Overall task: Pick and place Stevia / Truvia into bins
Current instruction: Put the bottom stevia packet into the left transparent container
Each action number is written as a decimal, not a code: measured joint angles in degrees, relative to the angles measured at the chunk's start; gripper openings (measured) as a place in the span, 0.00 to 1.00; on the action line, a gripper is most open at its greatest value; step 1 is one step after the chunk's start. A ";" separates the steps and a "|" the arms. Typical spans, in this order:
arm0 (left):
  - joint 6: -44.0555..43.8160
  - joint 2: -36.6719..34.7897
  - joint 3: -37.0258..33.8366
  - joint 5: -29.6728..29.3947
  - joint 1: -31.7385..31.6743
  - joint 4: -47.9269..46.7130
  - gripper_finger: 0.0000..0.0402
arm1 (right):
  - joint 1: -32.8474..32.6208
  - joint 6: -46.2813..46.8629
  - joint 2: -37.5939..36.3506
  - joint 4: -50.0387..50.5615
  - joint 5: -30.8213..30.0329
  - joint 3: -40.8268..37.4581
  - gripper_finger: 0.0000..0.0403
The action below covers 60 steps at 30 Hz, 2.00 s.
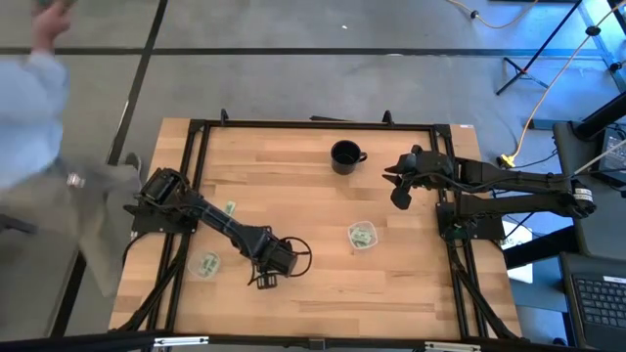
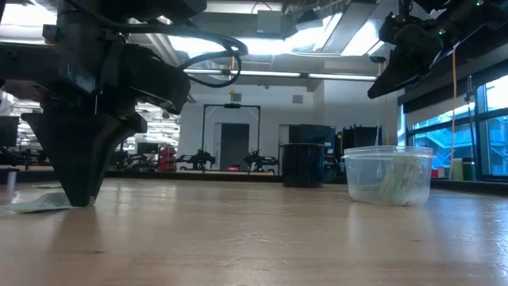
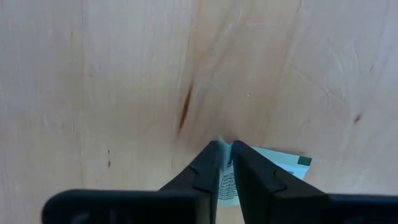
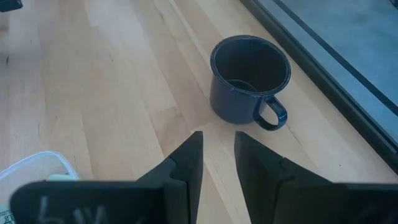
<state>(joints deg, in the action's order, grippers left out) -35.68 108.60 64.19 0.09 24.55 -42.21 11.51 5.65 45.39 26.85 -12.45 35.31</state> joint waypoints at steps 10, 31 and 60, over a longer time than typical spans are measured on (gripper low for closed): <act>-0.06 -1.53 -0.28 -0.21 0.09 0.47 0.01 | 0.00 -0.13 0.00 0.00 0.00 -0.01 0.24; -21.31 -15.82 -0.38 1.32 1.45 -8.03 0.01 | 0.01 -0.13 0.00 0.04 -0.01 -0.01 0.24; -75.30 -32.29 -0.20 -8.04 25.23 -36.04 0.01 | 0.00 0.05 0.00 -0.09 0.00 -0.01 0.24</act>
<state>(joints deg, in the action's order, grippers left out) -110.98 76.31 63.99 -7.95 49.78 -78.25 11.51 5.69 45.39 26.76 -12.45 35.30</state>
